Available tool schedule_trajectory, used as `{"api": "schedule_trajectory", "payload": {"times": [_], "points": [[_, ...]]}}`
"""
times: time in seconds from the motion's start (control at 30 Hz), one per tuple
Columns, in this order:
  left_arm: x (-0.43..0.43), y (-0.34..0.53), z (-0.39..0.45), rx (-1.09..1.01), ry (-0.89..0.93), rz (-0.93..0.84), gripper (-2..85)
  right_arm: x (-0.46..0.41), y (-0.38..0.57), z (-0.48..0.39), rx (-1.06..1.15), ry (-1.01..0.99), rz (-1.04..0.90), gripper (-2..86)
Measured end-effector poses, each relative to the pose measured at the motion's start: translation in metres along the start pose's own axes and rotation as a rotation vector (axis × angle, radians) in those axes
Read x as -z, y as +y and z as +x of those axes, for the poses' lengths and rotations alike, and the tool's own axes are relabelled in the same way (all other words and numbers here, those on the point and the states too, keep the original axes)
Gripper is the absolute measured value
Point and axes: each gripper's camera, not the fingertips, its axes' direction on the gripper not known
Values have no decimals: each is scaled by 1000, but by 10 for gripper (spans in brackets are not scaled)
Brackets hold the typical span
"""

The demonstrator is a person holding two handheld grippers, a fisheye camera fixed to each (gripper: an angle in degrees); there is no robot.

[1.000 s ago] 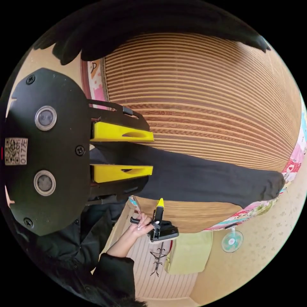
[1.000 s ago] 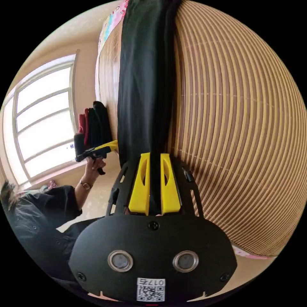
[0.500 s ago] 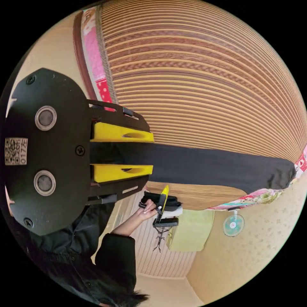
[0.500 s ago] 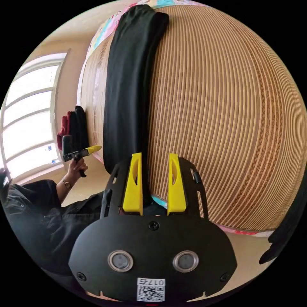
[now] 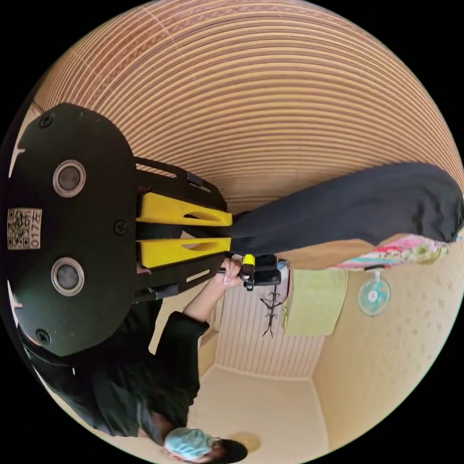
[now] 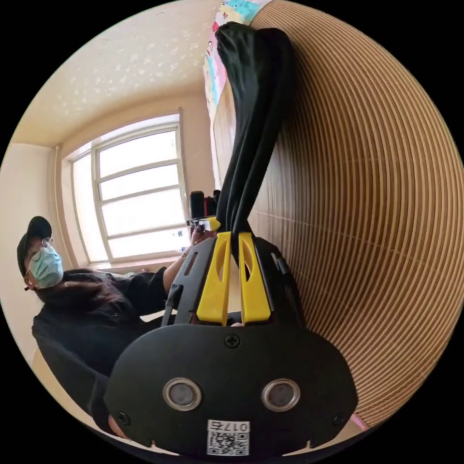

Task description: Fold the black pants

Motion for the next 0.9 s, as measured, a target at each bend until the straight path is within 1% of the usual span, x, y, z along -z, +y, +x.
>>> {"api": "schedule_trajectory", "payload": {"times": [0.03,0.1,0.13,0.17,0.2,0.23,0.27,0.3,0.37,0.4,0.47,0.5,0.53,0.57,0.6,0.67,0.77,0.83,0.9], "points": [[3,9,14,-33,7,13,45,8,23,-28,44,-38,20,33],[16,44,73,-151,33,89,44,21,56,-75,123,-96,60,32],[18,52,90,-184,47,114,44,30,75,-108,189,-160,93,32],[23,66,125,-253,78,162,43,39,91,-142,257,-229,118,31],[27,76,162,-330,102,199,42,42,97,-161,296,-254,123,31],[28,81,182,-370,104,215,42,49,109,-201,383,-277,130,30],[31,88,224,-454,82,252,42,57,118,-243,468,-266,155,29],[34,94,265,-536,43,289,42,61,122,-264,508,-253,174,29],[37,99,322,-654,-14,347,43,73,132,-346,689,-225,185,28],[41,99,352,-714,-30,398,43,76,134,-365,731,-223,188,28],[46,91,387,-761,-29,472,43,83,132,-423,858,-193,202,27],[48,81,401,-773,-27,512,43,84,129,-433,886,-178,205,27],[48,75,406,-775,-36,524,43,85,120,-447,912,-134,214,26],[48,59,410,-755,-72,538,43,85,102,-451,880,-80,210,26],[49,38,406,-690,-105,537,43,83,91,-450,865,-50,203,25],[49,7,390,-627,-142,534,43,77,45,-430,762,78,218,25],[46,-41,348,-497,-193,510,43,56,-4,-393,655,154,215,25],[43,-57,324,-450,-215,498,43,38,-13,-375,657,183,219,25],[32,-59,292,-430,-275,476,45,15,-9,-354,661,235,213,26]]}}
